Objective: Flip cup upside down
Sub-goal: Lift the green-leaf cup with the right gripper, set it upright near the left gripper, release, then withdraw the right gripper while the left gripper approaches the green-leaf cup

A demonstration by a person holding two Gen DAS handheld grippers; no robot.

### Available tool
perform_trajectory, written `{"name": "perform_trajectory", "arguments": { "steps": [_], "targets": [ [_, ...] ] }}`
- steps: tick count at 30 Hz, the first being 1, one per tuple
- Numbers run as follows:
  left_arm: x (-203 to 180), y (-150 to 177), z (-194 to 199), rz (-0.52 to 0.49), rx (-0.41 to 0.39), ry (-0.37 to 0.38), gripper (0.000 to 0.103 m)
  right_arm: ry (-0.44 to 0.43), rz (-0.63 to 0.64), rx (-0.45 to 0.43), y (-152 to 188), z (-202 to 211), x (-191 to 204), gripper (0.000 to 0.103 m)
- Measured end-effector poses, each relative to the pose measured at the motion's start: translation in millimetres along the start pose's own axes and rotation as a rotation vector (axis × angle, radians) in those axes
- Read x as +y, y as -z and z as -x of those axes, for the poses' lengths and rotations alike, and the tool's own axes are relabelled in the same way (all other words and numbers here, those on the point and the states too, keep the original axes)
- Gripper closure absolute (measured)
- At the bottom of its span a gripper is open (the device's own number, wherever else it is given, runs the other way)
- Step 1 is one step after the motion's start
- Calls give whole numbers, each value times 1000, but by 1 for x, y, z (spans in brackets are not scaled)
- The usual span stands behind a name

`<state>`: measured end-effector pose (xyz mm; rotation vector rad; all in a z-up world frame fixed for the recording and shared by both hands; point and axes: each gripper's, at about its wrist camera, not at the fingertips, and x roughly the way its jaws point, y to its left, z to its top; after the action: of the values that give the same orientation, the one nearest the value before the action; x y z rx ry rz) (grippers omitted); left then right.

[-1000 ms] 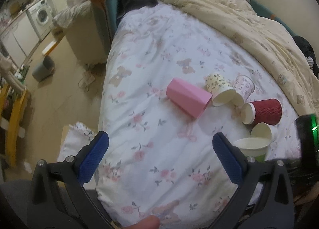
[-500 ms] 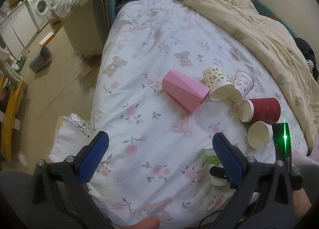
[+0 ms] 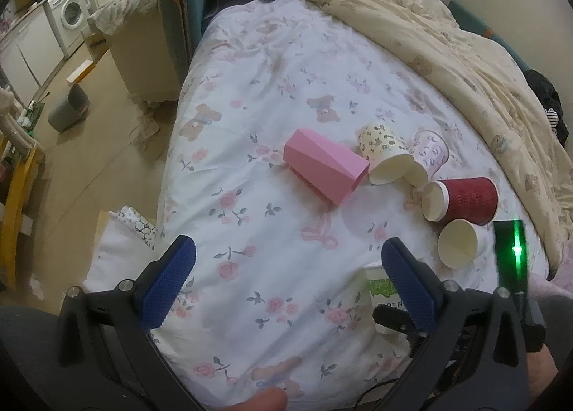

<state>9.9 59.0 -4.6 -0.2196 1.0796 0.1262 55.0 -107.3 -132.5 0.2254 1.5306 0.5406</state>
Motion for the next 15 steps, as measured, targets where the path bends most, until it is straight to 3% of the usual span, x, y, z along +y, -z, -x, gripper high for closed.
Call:
{"name": "perform_trajectory", "arguments": {
  "steps": [6, 13, 15],
  "targets": [
    [0, -1, 1, 1, -7, -1, 0, 3, 66, -94, 1, 37, 13, 0],
    [-1, 1, 4, 14, -15, 10, 0, 91, 123, -250, 11, 85, 15, 0],
    [-1, 2, 4, 11, -13, 7, 0, 81, 126, -280, 15, 97, 14, 0]
  ]
}}
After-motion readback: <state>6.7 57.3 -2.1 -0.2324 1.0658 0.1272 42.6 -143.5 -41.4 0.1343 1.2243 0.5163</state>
